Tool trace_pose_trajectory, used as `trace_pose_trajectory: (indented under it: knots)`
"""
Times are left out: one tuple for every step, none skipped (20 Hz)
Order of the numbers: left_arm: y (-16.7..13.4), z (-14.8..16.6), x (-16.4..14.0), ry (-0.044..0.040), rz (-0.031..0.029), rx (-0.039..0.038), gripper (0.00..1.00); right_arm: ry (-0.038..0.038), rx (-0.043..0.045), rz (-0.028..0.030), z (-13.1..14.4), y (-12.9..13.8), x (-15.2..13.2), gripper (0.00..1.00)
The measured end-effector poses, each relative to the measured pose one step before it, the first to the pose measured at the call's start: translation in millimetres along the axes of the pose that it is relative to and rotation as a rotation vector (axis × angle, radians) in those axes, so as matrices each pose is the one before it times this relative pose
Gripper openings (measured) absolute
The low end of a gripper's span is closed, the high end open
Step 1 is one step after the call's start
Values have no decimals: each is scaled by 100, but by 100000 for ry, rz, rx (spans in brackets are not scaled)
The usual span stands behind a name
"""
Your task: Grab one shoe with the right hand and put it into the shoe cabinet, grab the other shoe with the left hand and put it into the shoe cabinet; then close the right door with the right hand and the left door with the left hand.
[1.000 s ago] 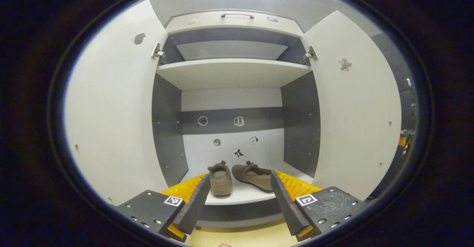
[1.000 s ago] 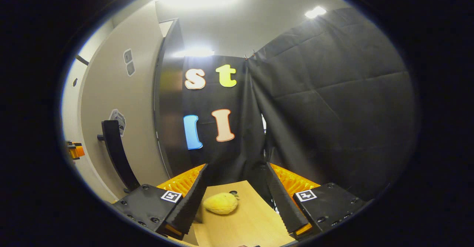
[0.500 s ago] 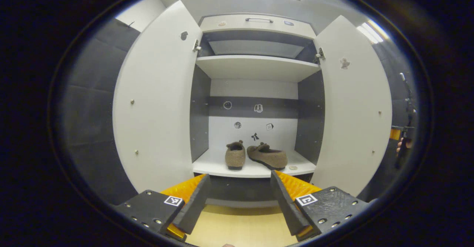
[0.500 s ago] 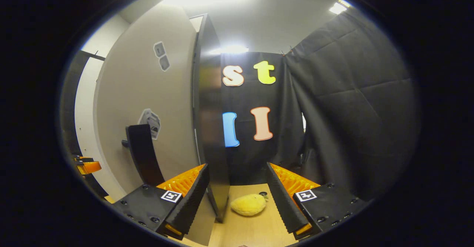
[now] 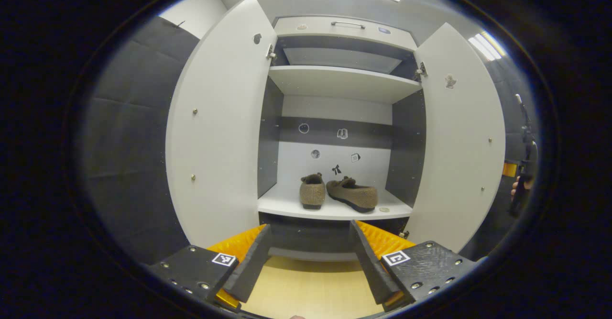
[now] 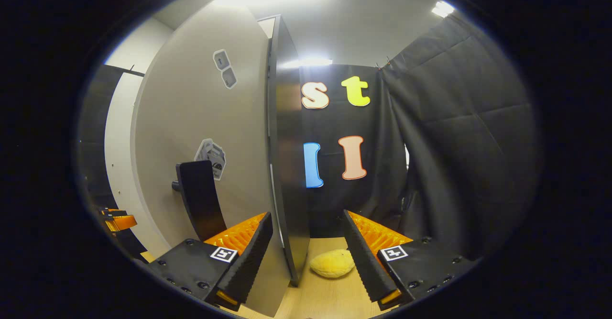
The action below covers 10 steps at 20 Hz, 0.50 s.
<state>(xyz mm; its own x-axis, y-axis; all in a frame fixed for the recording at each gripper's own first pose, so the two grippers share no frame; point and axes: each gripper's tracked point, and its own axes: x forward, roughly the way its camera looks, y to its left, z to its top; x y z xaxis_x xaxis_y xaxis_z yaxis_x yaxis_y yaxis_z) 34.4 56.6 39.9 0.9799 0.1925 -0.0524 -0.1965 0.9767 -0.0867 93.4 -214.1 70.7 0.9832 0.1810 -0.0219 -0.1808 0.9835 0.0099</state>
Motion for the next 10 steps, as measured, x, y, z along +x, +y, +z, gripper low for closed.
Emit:
trace_pose_trajectory:
  knots:
    - [55, 42, 349, -91, -1227, -1184, 94, -5, -186, -743, -65, 335, 19, 89]
    - [155, -102, 359, 552, -1377, -1453, 94, 287, -125, -436, 19, 480, 79, 94]
    - [130, -86, 160, 600, -1606, -1171, 94, 361, 208, -11, -87, 569, 297, 94]
    - [185, 74, -87, -68, -1235, -544, 94, 343, 276, 65, -24, 687, 190, 94]
    - [287, 110, -5, 135, -608, 67, 94, -166, 1, -18, -64, 874, -50, 94]
    - [421, 83, -170, 320, -219, 723, 94, -244, -284, -592, -51, 958, -211, 94]
    - [513, 257, -299, -202, -138, 932, 94, -88, -416, -447, -174, 1121, -545, 94]
    - [441, 301, -313, -417, -444, 656, 94, -315, -200, -57, -20, 754, -79, 94]
    - [495, 11, -301, -111, -387, -207, 94, -384, 121, -222, -16, 735, -4, 94]
    - [410, -70, -360, 531, -335, -1010, 94, -463, -466, 363, 40, 885, 97, 94]
